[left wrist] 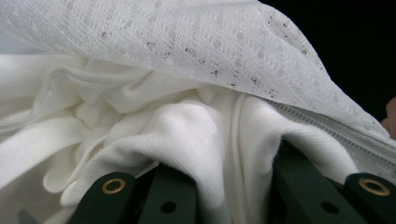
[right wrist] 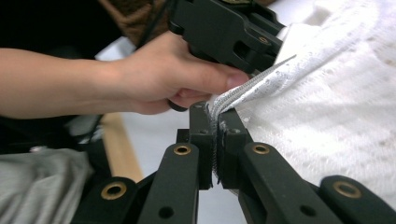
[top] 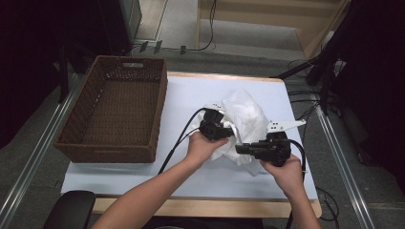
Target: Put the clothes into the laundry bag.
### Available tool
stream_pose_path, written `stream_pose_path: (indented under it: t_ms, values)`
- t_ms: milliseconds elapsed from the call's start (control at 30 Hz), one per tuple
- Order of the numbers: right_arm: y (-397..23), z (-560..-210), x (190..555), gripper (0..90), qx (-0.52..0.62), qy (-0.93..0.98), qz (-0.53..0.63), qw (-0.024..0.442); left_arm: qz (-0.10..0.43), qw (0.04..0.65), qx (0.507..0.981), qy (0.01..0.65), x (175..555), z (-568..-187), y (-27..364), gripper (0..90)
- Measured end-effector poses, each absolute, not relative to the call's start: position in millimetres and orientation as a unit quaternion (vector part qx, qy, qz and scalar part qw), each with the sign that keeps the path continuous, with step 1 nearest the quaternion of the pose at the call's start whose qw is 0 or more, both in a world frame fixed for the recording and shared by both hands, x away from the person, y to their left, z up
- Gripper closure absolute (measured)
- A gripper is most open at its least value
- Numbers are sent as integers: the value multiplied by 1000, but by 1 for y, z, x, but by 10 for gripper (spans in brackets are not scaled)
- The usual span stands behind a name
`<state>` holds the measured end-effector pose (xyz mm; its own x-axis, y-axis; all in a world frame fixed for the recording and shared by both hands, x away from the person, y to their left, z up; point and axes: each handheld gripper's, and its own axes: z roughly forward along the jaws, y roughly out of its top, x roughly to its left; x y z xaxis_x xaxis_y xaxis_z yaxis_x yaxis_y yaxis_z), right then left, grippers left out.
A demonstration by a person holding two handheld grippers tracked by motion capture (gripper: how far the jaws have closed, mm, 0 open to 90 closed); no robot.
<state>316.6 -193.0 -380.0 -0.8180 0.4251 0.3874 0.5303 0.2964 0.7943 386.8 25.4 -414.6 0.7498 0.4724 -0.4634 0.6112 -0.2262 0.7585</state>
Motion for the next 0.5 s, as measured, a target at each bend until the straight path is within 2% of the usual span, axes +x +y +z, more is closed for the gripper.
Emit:
stream_pose_path:
  t_ms: [233,367,500]
  values:
    - [-187,-389,321,887,-303,-813,-494,57,-51,489,799,348,392,-435,8,810]
    - [-191,-397,325,886,-307,-812,-492,61,-81,480,803,344,406,-437,3,789]
    - [-199,-407,329,885,-313,-811,-491,60,-135,478,795,349,415,-433,15,762]
